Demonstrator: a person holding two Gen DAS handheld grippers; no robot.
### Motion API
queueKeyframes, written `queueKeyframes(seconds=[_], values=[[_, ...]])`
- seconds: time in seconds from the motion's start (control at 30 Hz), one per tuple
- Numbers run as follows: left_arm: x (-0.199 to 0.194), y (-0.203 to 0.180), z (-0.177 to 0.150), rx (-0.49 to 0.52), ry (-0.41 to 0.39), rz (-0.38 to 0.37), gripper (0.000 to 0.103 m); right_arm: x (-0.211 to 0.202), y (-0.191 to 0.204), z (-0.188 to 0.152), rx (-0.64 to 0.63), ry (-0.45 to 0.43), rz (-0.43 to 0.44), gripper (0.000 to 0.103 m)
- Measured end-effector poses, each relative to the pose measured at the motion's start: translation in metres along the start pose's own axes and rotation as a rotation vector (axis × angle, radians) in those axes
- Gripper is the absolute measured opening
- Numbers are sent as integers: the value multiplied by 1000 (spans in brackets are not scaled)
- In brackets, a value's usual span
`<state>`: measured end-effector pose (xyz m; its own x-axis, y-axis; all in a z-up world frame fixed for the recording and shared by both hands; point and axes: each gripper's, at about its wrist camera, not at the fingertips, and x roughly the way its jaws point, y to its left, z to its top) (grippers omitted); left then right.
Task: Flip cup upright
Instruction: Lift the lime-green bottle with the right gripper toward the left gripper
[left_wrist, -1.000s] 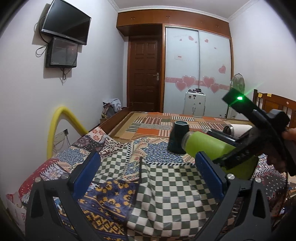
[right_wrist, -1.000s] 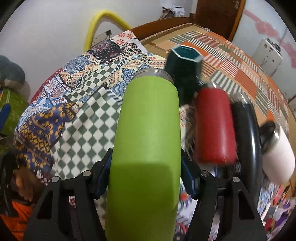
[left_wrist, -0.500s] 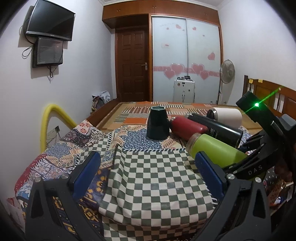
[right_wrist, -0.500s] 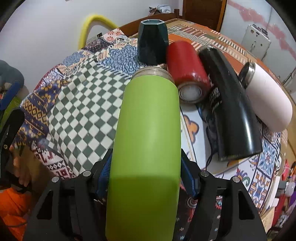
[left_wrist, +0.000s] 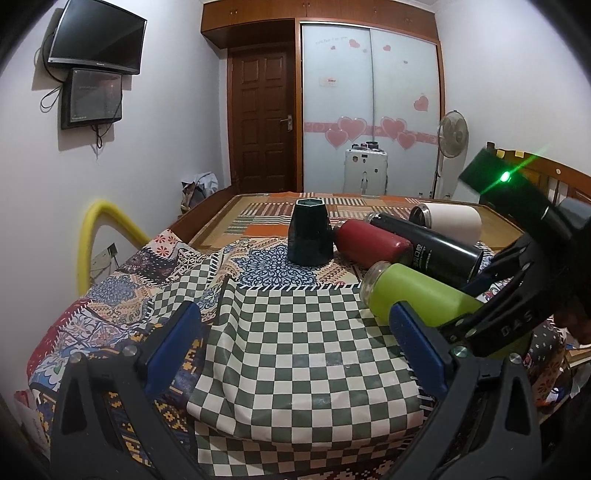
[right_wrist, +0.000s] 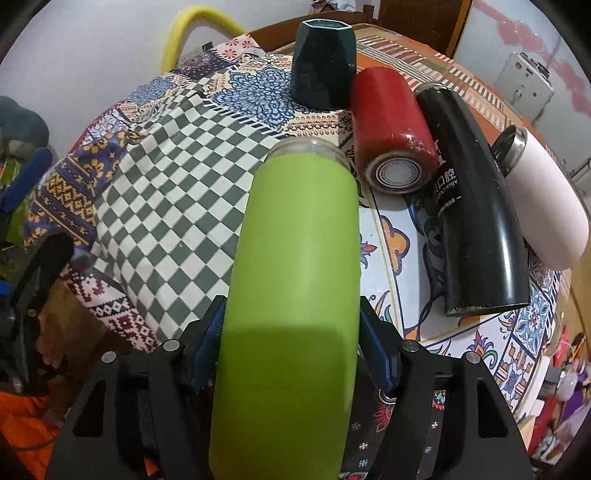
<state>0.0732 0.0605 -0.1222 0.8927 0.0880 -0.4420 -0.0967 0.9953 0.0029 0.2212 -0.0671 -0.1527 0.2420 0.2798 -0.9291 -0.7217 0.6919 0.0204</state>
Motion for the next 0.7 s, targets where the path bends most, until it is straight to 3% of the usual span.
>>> queueKeyframes(seconds=[0.13, 0.23, 0.37, 0.53, 0.7], values=[[-3, -2, 7, -2, 5, 1, 103, -21, 0, -5, 8, -60, -4, 74], [-5, -9, 14, 14, 0, 10, 103, -40, -5, -17, 29, -118, -4, 75], [-5, -24, 25, 30, 8, -50, 103, -70, -13, -40, 60, -241, -60, 75], [13, -53, 40, 48, 96, -123, 103, -101, -26, -67, 105, -399, -187, 80], [45, -81, 47, 78, 229, -131, 103, -119, -45, -92, 152, -515, -228, 85]])
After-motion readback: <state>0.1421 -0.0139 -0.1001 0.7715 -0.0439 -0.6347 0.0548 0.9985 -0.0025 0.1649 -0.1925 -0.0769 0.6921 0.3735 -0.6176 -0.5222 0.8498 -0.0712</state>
